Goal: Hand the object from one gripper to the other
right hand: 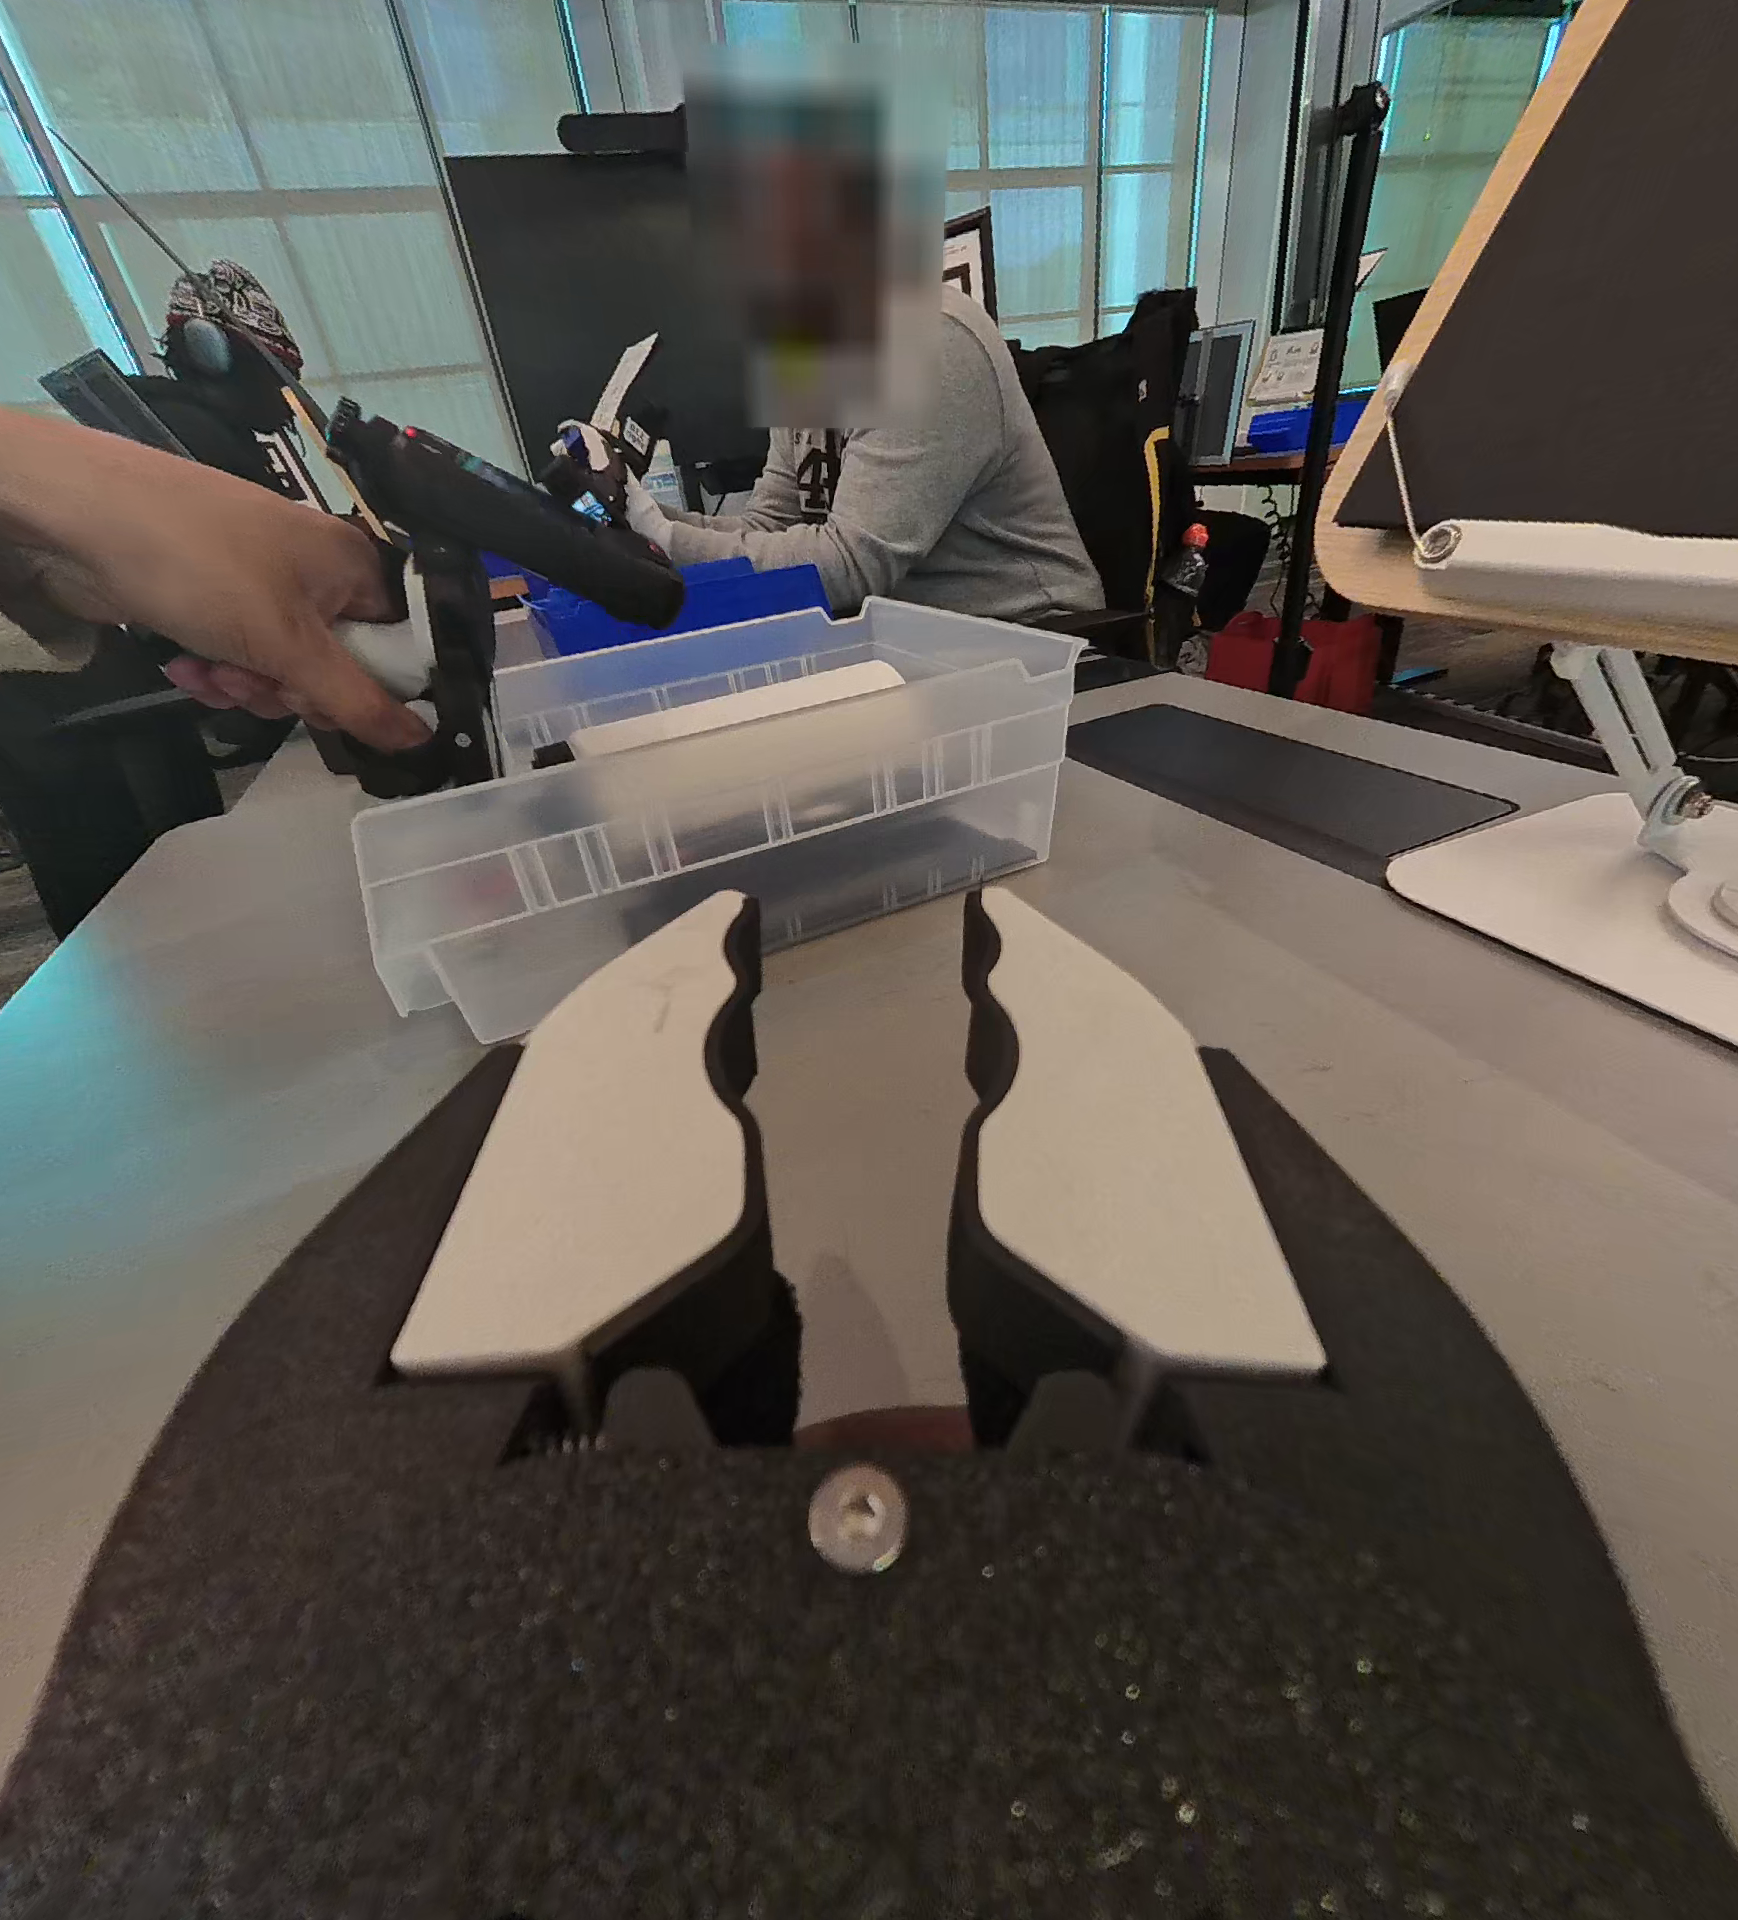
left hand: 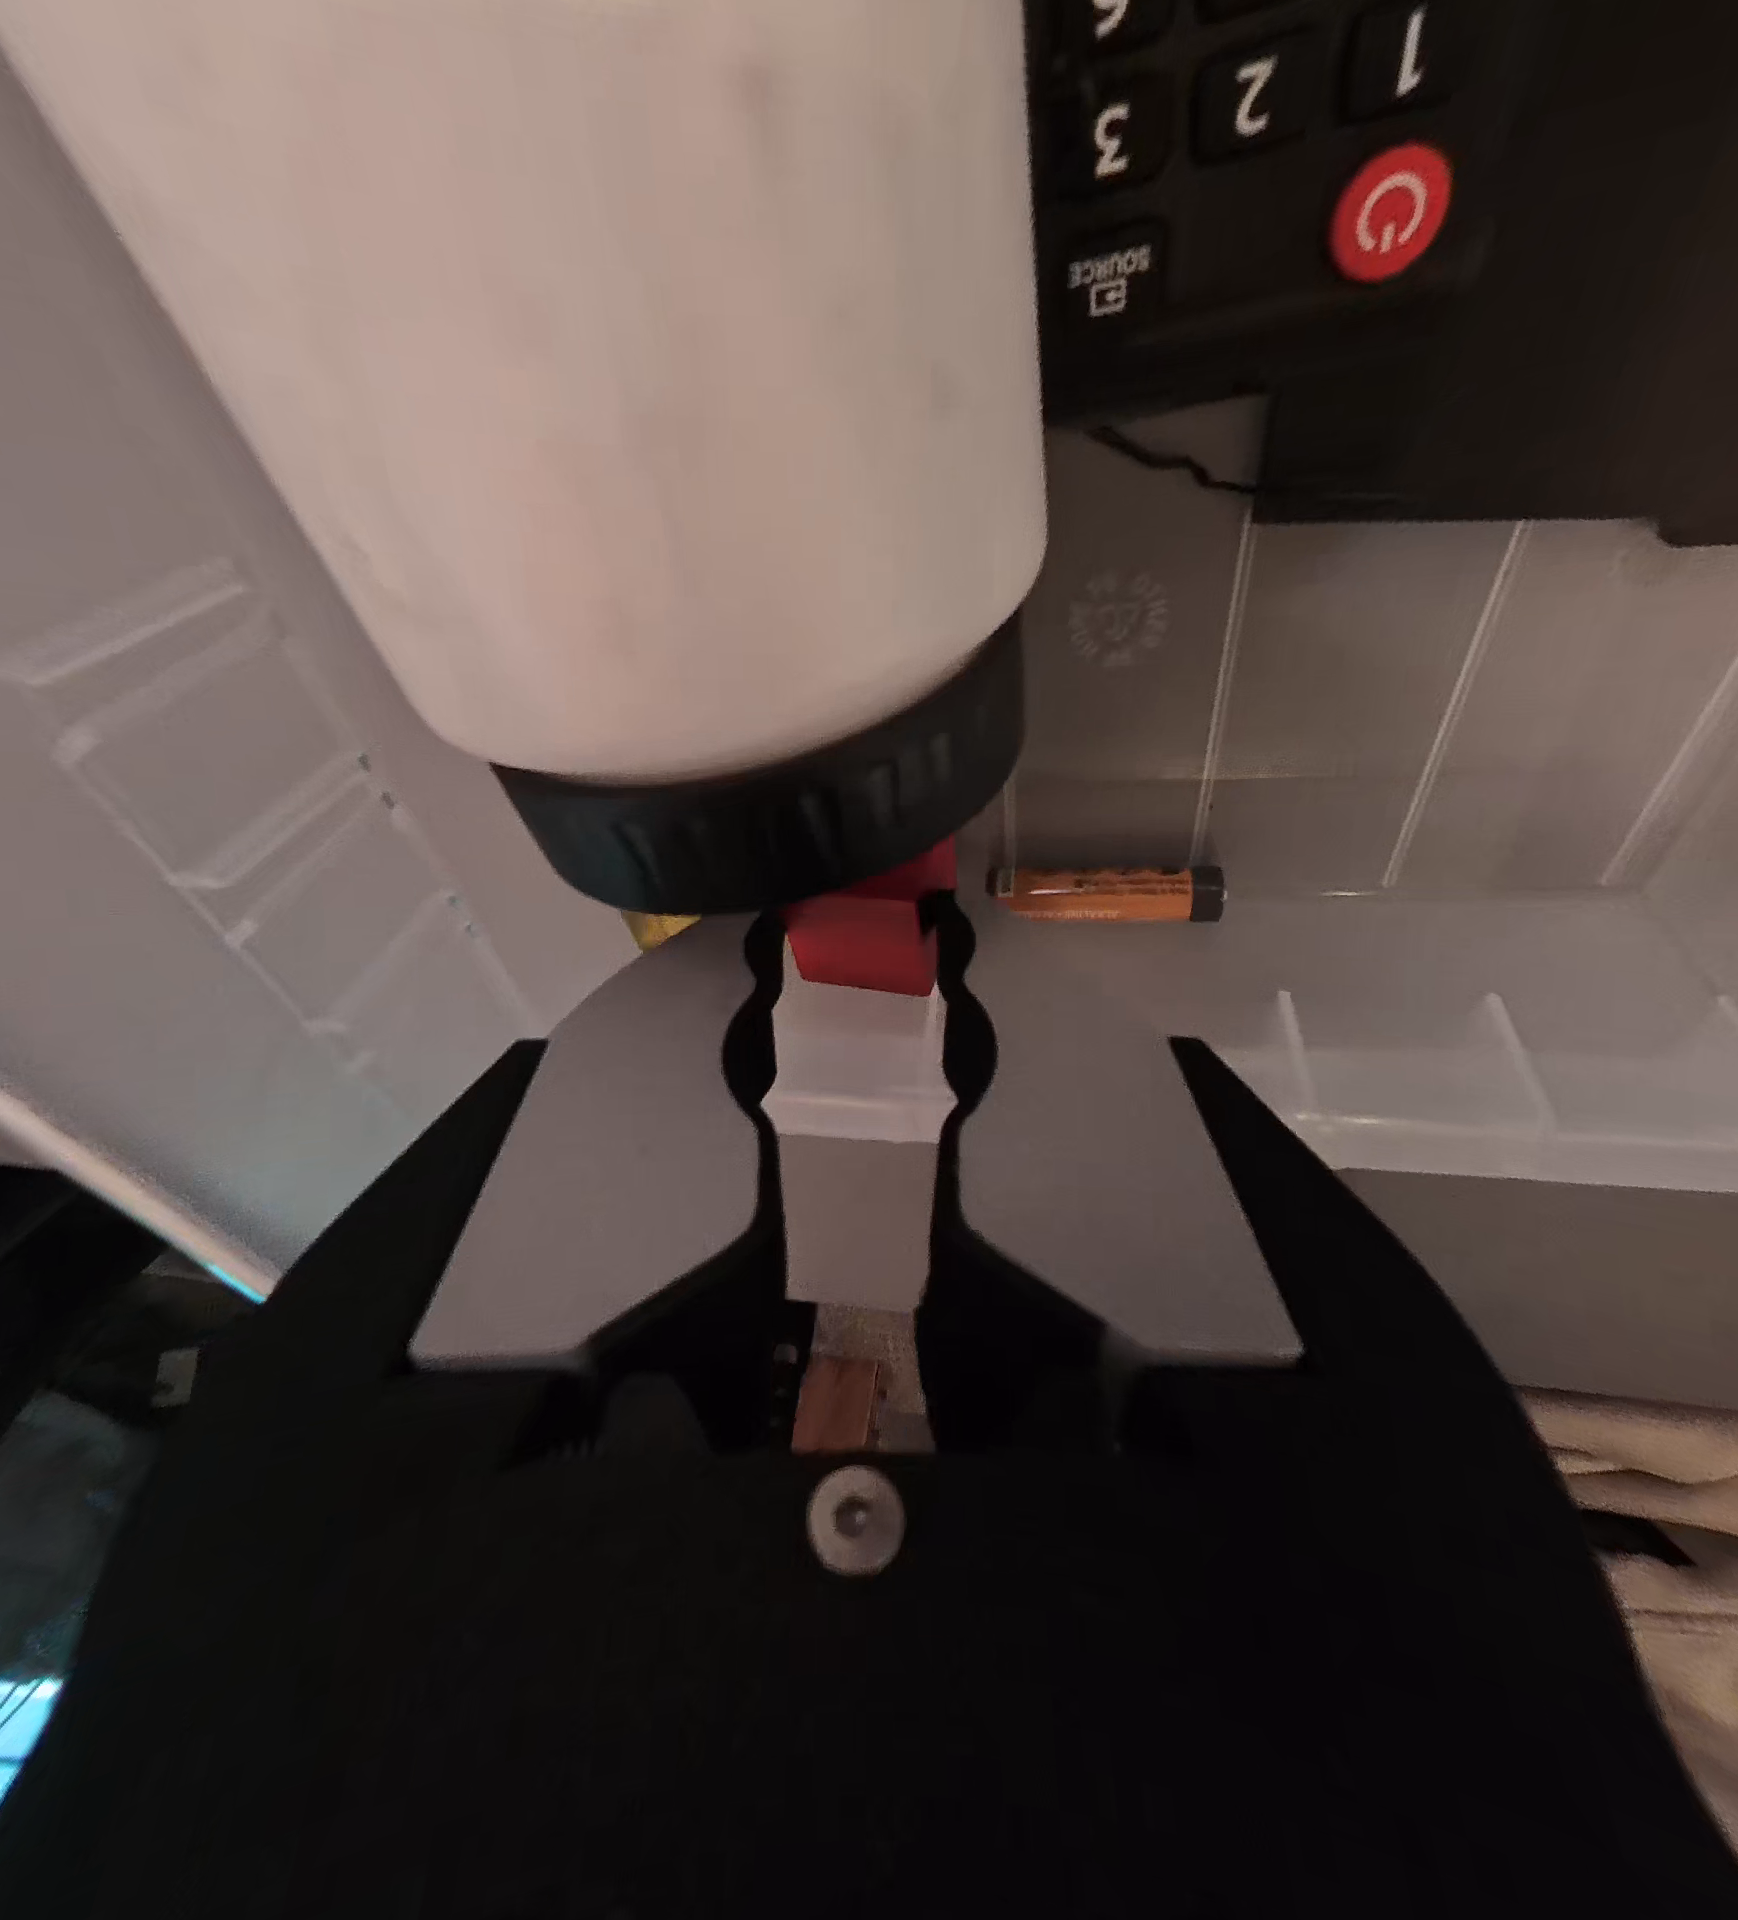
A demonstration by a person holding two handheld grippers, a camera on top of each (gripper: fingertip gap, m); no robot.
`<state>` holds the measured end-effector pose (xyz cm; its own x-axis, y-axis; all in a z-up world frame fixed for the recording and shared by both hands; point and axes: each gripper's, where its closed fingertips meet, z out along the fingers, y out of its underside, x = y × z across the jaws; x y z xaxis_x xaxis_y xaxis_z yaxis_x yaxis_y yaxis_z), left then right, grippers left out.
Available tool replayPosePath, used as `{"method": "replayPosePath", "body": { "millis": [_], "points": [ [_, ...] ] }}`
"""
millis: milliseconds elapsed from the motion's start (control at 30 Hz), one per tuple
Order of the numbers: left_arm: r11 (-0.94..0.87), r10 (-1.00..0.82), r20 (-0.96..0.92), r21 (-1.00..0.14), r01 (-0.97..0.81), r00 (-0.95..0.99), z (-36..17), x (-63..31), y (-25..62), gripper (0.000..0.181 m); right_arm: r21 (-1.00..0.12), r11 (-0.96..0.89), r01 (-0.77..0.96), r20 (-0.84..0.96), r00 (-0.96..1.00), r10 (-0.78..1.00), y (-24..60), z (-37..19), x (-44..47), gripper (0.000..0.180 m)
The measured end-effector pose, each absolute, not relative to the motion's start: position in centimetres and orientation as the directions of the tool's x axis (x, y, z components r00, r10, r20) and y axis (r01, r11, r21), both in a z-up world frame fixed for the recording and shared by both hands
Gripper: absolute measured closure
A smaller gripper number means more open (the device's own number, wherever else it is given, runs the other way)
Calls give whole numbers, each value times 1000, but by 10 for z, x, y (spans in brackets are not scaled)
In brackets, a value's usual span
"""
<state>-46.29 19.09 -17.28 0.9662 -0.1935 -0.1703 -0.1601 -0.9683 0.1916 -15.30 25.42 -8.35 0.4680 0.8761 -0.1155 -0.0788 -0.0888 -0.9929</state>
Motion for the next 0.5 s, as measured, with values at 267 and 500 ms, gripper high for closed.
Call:
{"method": "replayPosePath", "body": {
  "millis": [267,500],
  "points": [
    [-981,-182,20,-77,-180,983,-131,-459,201,153,-995,-76,-69,-99,467,879,253,-84,-154,143],
    [-880,-317,307,-449,-157,897,-67,-412,204,154,-996,-67,-57,-86,469,879,252,-84,-156,144]
  ]
}}
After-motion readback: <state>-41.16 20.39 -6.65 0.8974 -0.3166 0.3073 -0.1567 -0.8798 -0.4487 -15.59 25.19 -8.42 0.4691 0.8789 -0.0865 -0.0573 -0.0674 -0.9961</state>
